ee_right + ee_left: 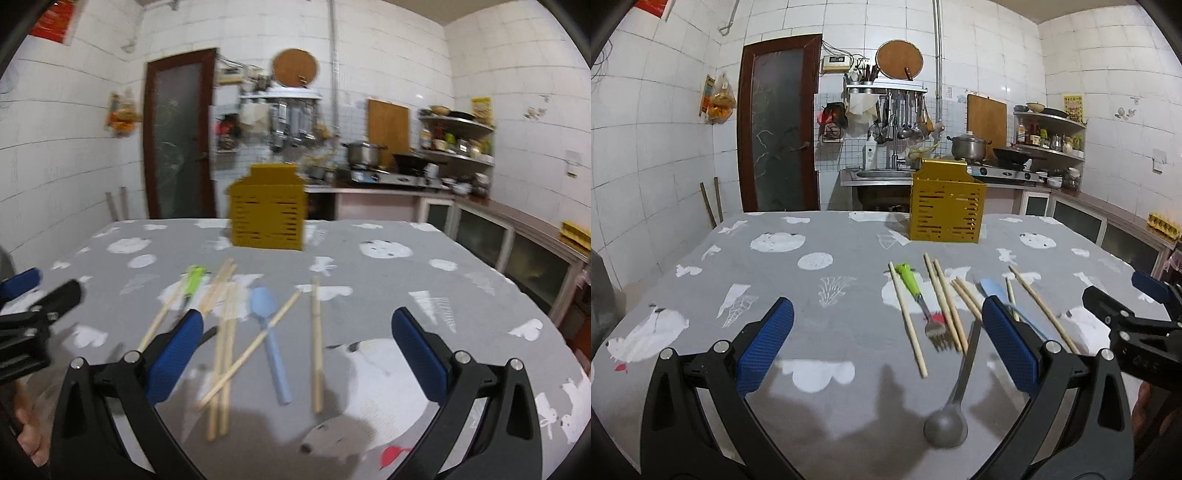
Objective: Organize utensils
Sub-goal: 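Move the right tool toward a wooden chopstick while the left tool approaches another chopstick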
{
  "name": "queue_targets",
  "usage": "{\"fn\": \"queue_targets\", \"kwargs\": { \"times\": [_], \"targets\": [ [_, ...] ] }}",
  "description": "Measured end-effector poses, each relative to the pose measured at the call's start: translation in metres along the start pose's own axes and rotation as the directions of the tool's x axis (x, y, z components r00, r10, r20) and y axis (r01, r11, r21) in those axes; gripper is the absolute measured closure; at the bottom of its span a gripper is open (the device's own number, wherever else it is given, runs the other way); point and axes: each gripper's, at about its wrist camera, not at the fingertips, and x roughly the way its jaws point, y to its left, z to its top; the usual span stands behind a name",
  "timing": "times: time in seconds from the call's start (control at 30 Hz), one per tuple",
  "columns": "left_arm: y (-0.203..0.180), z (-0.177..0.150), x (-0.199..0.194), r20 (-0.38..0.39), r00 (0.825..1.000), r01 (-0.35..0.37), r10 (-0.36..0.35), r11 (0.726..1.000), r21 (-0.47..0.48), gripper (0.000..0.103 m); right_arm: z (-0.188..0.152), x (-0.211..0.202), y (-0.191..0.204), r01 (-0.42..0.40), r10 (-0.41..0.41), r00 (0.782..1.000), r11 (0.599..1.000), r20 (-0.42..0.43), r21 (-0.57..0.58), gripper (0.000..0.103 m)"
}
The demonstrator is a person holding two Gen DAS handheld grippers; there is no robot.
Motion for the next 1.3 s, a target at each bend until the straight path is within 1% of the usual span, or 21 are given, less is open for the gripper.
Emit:
{"fn": "queue_targets", "kwargs": {
  "times": [0.03, 0.07, 0.13, 0.2, 0.27, 0.3, 0.33, 0.4, 0.47, 0.57, 0.63, 0.73, 0.77, 0.83, 0.9, 0.97, 1.07, 1.1, 1.17, 1.23, 1.3],
  "targets": [
    [-0.003, 0.004, 0.005, 0.000, 1.000, -0.010, 0.010, 1.000, 0.015, 0.005, 0.004, 0.006, -0.002, 0.020, -0.020, 1.000, 1.000, -0.014, 0.010, 0.003],
    [-0.006, 0.007, 0.009, -0.002, 1.000, -0.010, 0.010, 0.999, 0.031, 0.005, 0.007, 0.011, -0.004, 0.017, -0.017, 1.000, 1.000, -0.027, 0.014, 0.003],
    [-0.010, 0.015, 0.021, -0.018, 1.000, -0.001, 0.002, 0.998, 0.057, 0.005, 0.017, 0.026, -0.008, -0.001, 0.002, 0.997, 1.000, -0.073, 0.017, 0.003],
    [-0.011, 0.021, 0.037, -0.052, 0.999, 0.010, -0.008, 0.998, 0.056, 0.005, 0.026, 0.039, -0.013, -0.016, 0.019, 0.995, 0.999, -0.098, 0.029, 0.003],
    [-0.009, 0.028, 0.052, -0.077, 0.997, 0.016, -0.012, 0.999, 0.043, 0.005, 0.033, 0.052, -0.017, -0.051, 0.057, 0.990, 0.998, -0.128, 0.048, 0.003],
    [-0.007, 0.033, 0.062, -0.094, 0.995, 0.016, -0.013, 0.999, 0.032, 0.005, 0.038, 0.062, -0.018, -0.087, 0.094, 0.982, 0.995, -0.162, 0.050, 0.003],
    [-0.005, 0.037, 0.069, -0.105, 0.994, 0.014, -0.011, 1.000, 0.027, 0.005, 0.042, 0.071, -0.018, -0.099, 0.106, 0.977, 0.994, -0.186, 0.044, 0.003],
    [-0.002, 0.046, 0.088, -0.139, 0.990, 0.016, -0.014, 1.000, 0.018, 0.005, 0.046, 0.087, -0.017, -0.097, 0.101, 0.970, 0.995, -0.223, 0.030, 0.003],
    [0.001, 0.052, 0.103, -0.160, 0.987, 0.014, -0.013, 1.000, 0.010, 0.005, 0.049, 0.104, -0.017, -0.087, 0.087, 0.967, 0.996, -0.241, 0.014, 0.003],
    [0.007, 0.057, 0.126, -0.196, 0.980, 0.006, -0.009, 1.000, -0.013, 0.005, 0.051, 0.128, -0.019, -0.044, 0.042, 0.963, 0.999, -0.267, -0.001, 0.003],
    [0.007, 0.058, 0.142, -0.226, 0.974, -0.003, 0.002, 1.000, -0.003, 0.005, 0.055, 0.143, -0.020, -0.047, 0.045, 0.959, 0.999, -0.280, 0.001, 0.003],
    [0.005, 0.062, 0.165, -0.256, 0.966, -0.015, 0.025, 0.999, 0.040, 0.005, 0.059, 0.168, -0.020, -0.068, 0.069, 0.947, 0.998, -0.315, 0.013, 0.003],
    [0.005, 0.063, 0.176, -0.282, 0.959, -0.012, 0.022, 0.999, 0.038, 0.005, 0.060, 0.174, -0.020, -0.066, 0.068, 0.945, 0.998, -0.320, 0.015, 0.004],
    [0.009, 0.064, 0.191, -0.323, 0.946, 0.000, 0.004, 1.000, 0.010, 0.005, 0.059, 0.185, -0.019, -0.046, 0.047, 0.945, 0.999, -0.325, 0.011, 0.003],
    [0.014, 0.061, 0.207, -0.361, 0.932, 0.009, -0.023, 0.999, -0.039, 0.005, 0.056, 0.194, -0.017, -0.033, 0.030, 0.946, 0.999, -0.323, -0.004, 0.004],
    [0.017, 0.054, 0.215, -0.383, 0.924, 0.000, -0.020, 0.999, -0.052, 0.005, 0.051, 0.202, -0.019, -0.002, -0.005, 0.944, 1.000, -0.328, -0.022, 0.004],
    [0.018, 0.040, 0.226, -0.409, 0.913, -0.008, -0.012, 0.999, -0.049, 0.005, 0.045, 0.208, -0.022, 0.021, -0.025, 0.942, 1.000, -0.336, -0.018, 0.005],
    [0.018, 0.039, 0.228, -0.413, 0.911, -0.013, -0.006, 0.999, -0.044, 0.005, 0.045, 0.208, -0.025, 0.023, -0.027, 0.942, 1.000, -0.335, -0.018, 0.006],
    [0.018, 0.035, 0.232, -0.417, 0.909, -0.022, 0.005, 0.999, -0.038, 0.008, 0.044, 0.210, -0.026, 0.030, -0.038, 0.943, 0.999, -0.332, -0.028, 0.012],
    [0.018, 0.034, 0.237, -0.425, 0.905, -0.023, 0.003, 0.999, -0.042, 0.011, 0.042, 0.215, -0.027, 0.026, -0.033, 0.938, 0.999, -0.345, -0.025, 0.024],
    [0.020, 0.034, 0.240, -0.435, 0.901, -0.027, -0.001, 0.998, -0.058, 0.015, 0.041, 0.220, -0.027, 0.017, -0.020, 0.932, 1.000, -0.361, -0.013, 0.028]
  ]
}}
